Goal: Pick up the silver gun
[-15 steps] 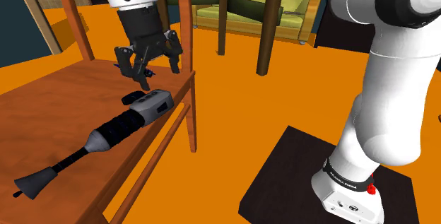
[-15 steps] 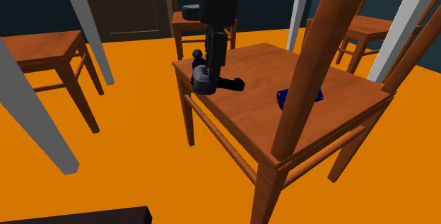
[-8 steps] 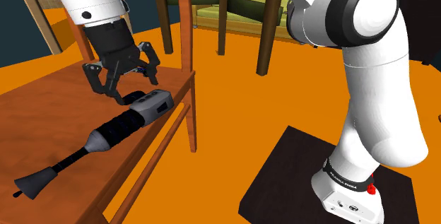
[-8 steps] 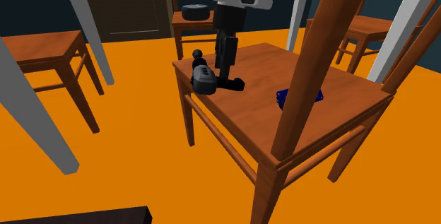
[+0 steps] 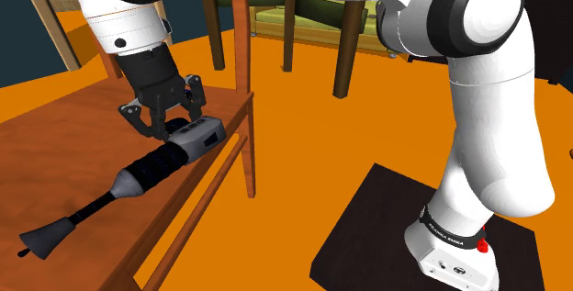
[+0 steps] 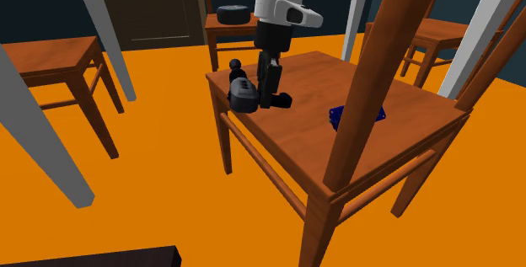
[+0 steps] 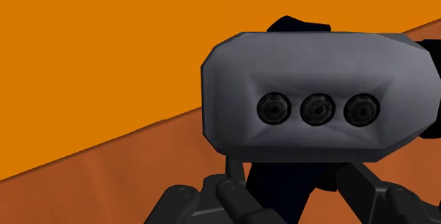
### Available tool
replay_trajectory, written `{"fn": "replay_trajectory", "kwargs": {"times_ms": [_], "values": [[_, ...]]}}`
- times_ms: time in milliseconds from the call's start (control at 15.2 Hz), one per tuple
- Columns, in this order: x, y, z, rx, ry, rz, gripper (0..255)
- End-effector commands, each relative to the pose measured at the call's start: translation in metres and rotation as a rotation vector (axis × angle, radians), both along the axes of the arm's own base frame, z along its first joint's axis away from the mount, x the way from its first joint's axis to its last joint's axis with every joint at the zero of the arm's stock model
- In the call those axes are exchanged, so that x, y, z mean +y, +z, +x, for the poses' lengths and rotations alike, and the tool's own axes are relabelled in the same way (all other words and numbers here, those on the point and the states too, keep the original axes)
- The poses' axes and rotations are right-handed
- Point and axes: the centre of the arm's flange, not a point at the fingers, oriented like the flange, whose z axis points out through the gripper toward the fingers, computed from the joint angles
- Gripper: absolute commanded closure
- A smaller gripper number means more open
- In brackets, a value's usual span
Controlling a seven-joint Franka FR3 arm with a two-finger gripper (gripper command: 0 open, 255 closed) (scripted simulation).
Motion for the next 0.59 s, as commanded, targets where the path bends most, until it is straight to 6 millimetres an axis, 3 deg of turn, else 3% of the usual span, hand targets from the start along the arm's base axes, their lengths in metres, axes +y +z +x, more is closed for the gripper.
{"fn": "replay_trajectory", "kwargs": {"times_ms": [0,528], "values": [[0.0002,-0.0006,0.0000,0.000,0.000,0.000,255],[-0.0002,0.0043,-0.0003,0.000,0.000,0.000,255]]}}
